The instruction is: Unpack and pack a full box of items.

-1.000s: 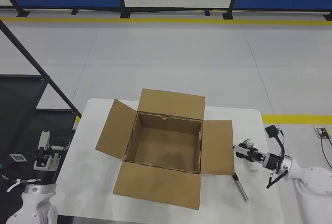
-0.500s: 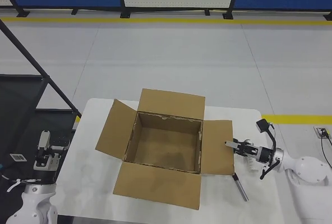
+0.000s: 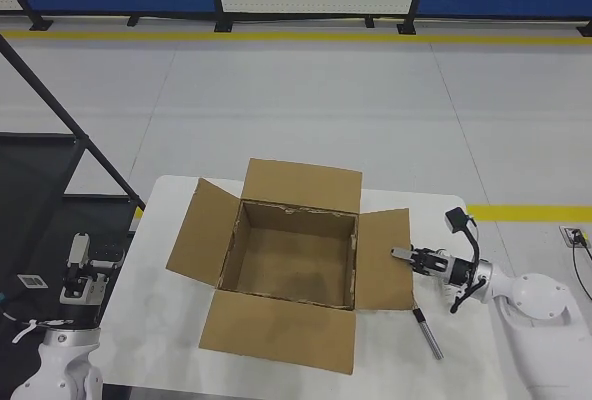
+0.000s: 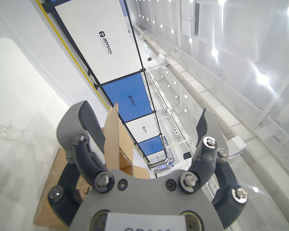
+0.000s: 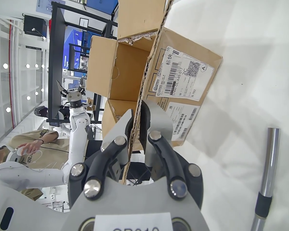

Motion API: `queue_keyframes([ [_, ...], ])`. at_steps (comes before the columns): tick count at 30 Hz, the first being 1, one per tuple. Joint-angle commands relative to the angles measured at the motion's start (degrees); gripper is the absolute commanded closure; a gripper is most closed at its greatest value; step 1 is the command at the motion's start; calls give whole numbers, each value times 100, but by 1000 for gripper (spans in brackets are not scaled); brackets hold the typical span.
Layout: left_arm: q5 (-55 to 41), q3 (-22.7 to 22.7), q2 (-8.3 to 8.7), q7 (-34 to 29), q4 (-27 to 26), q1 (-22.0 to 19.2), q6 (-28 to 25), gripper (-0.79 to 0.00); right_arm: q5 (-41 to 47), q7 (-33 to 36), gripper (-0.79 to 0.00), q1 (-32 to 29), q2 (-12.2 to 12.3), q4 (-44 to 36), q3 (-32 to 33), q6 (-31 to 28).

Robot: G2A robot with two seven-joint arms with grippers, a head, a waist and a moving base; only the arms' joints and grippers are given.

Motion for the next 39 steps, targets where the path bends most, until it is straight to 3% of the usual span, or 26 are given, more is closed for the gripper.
queue_keyframes([
  [1, 0, 0, 0, 0, 0, 0, 0, -785, 28, -49, 0, -3, 6, -19, -36, 9],
  [7, 0, 0, 0, 0, 0, 0, 0, -785, 53, -238, 0, -9, 24, -83, -148, 57],
  [11, 0, 0, 0, 0, 0, 0, 0, -785, 23, -347, -209, -9, 44, -103, -191, 108],
  [15, 0, 0, 0, 0, 0, 0, 0, -785, 26, -410, -357, -23, 64, -135, -223, 141],
  [17, 0, 0, 0, 0, 0, 0, 0, -785, 32, -416, -690, -26, 75, -142, -238, 158],
  [18, 0, 0, 0, 0, 0, 0, 0, -785, 22, -413, -785, -27, 82, -142, -245, 163],
  [25, 0, 0, 0, 0, 0, 0, 0, -785, -221, -566, -785, -369, 214, -472, 178, -139],
  [39, 0, 0, 0, 0, 0, 0, 0, -785, -1772, -740, -785, -2823, 537, -2389, 1777, -1768],
])
